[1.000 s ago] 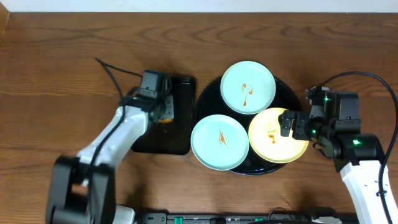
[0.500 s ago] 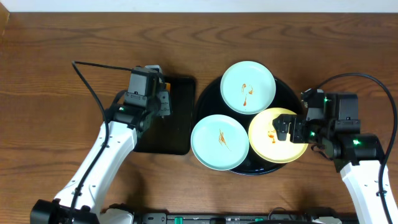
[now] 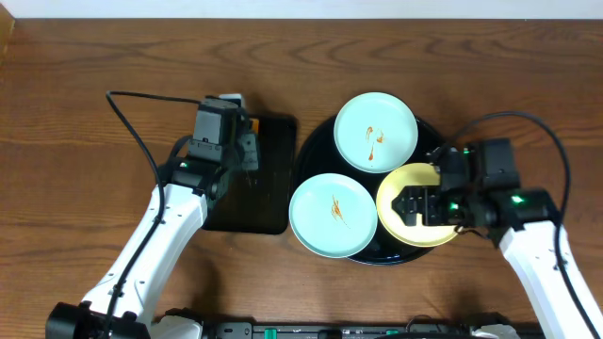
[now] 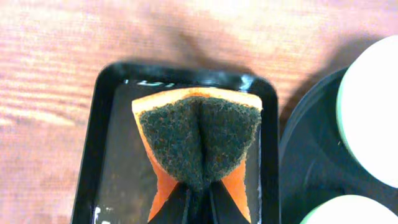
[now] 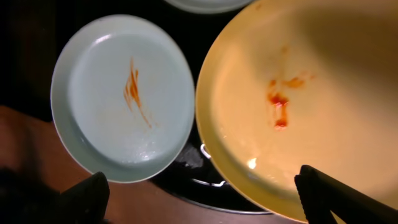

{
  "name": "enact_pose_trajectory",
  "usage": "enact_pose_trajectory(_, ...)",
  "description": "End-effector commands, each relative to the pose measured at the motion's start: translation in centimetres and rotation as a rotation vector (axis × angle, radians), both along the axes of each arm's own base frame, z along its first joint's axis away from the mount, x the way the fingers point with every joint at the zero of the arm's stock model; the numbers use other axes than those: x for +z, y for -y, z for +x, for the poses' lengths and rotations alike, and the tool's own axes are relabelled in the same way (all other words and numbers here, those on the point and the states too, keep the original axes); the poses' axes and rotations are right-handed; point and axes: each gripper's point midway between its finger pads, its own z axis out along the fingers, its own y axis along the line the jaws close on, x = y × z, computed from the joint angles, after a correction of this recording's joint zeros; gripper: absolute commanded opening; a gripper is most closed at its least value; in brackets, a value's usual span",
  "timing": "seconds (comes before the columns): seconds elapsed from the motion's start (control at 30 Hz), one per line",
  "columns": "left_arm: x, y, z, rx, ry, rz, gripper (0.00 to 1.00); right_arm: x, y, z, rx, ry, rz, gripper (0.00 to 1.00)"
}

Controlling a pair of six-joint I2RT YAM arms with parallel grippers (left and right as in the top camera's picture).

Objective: Clean dirty plates on tray and stack at the side
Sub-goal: 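Grip the rim of the pale green plate with the right gripper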

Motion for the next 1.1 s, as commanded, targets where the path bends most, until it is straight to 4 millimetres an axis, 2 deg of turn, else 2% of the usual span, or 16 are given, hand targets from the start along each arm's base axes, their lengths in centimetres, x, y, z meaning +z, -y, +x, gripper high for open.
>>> enact_pose_trajectory(0.0, 1.7, 0.2, 0.7, -0.019, 0.063, 0.003, 0.08, -0.4, -1.7, -0.4, -0.004, -0.069, 0.029, 0.93)
enact_pose_trajectory(0.17, 2.9, 0.3, 1.1, -0.019, 0.109, -0.008, 0.09, -2.1, -3.4, -1.4, -0.002, -0.169, 0.021, 0.88)
enact_pose_trajectory(0.3, 4.5, 0.4, 1.3, -0.021, 0.162, -0.018, 0.09, -3.5, -4.1, -1.8, -0.073, -0.267, 0.018, 0.82)
enact_pose_trajectory(0.63, 8.8, 0.2, 0.5, -0.02, 0.28, -0.047, 0.09, -6.4, -5.4, -2.4, -0.148, -0.406, -0.01, 0.77)
enact_pose_trajectory(0.8, 9.1, 0.1, 0.3, -0.019, 0.284, -0.048, 0.09, -6.9, -5.8, -2.8, -0.171, -0.439, -0.02, 0.77)
enact_pose_trajectory(1.07, 8.7, 0.1, 0.1, -0.019, 0.269, -0.044, 0.09, -7.3, -6.3, -2.2, -0.216, -0.422, -0.032, 0.75)
